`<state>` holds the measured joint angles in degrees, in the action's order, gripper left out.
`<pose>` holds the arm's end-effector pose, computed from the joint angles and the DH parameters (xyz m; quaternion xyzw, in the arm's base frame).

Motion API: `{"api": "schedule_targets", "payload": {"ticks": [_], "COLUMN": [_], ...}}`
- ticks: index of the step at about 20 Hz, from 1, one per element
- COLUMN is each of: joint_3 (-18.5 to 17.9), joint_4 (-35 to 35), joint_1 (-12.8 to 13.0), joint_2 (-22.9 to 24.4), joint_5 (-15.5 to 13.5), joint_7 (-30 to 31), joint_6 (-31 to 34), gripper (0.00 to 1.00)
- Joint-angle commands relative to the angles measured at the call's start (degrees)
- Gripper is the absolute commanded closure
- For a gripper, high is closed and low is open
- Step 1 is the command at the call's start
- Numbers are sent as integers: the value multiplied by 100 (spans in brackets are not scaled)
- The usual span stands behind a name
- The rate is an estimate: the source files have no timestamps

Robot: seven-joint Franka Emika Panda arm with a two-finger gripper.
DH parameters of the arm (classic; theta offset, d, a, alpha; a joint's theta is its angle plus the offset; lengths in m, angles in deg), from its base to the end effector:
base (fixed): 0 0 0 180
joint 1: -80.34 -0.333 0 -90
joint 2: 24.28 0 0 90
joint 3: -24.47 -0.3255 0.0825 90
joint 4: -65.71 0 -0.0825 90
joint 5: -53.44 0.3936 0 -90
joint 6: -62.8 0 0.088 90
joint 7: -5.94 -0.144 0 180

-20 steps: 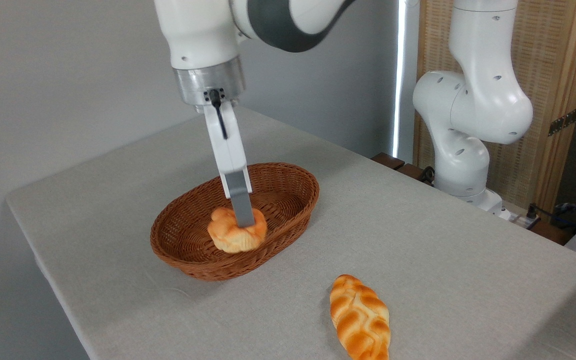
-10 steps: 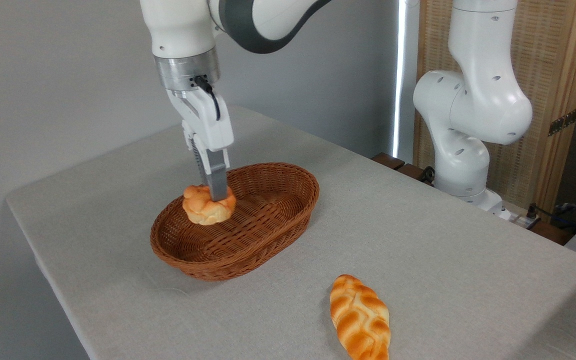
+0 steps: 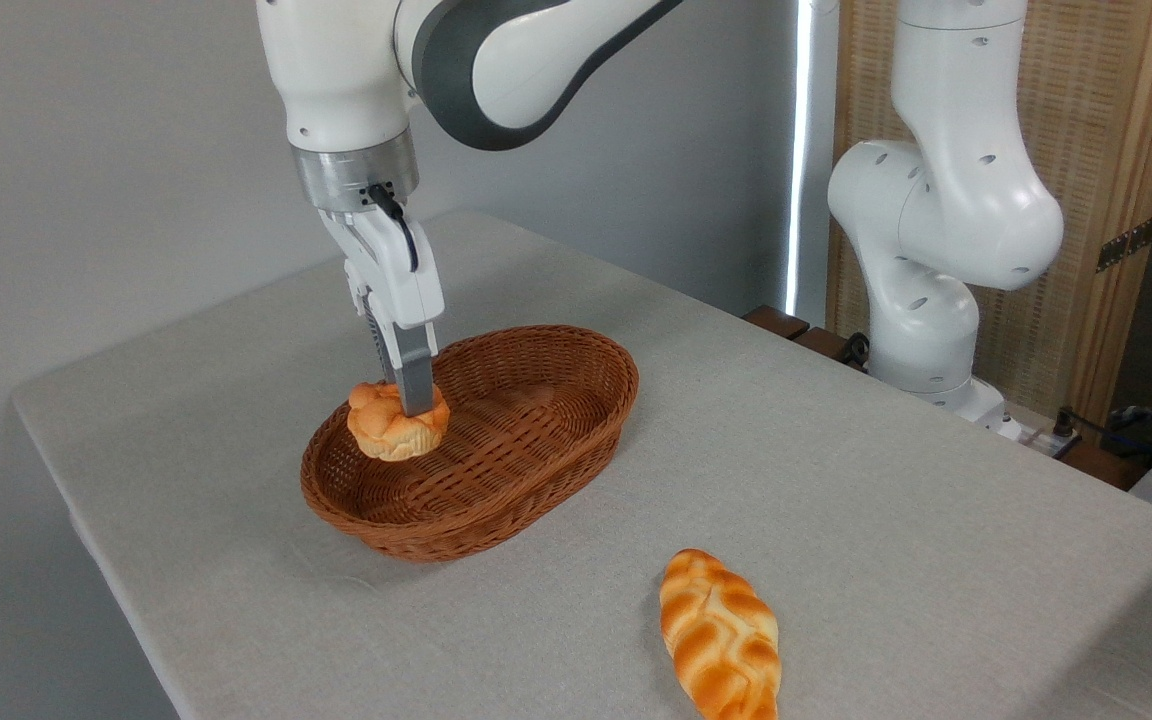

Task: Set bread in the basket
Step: 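Lower the bun into the basket and open the gripper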

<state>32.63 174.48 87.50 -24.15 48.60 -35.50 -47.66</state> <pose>0.5510 -0.1601 0.4703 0.8856 -0.4624 0.0244 0.0350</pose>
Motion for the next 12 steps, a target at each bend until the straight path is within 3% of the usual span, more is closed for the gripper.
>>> {"api": "schedule_targets", "payload": {"ticks": [1,12], "joint_3": [-25,-25], "joint_4": [56,82], "joint_1": [4,4], "joint_2": [22,22], "joint_5": [-34,-34], "joint_7": [-31,-40], "joint_6": [-63,-55], "gripper": [48,31]}}
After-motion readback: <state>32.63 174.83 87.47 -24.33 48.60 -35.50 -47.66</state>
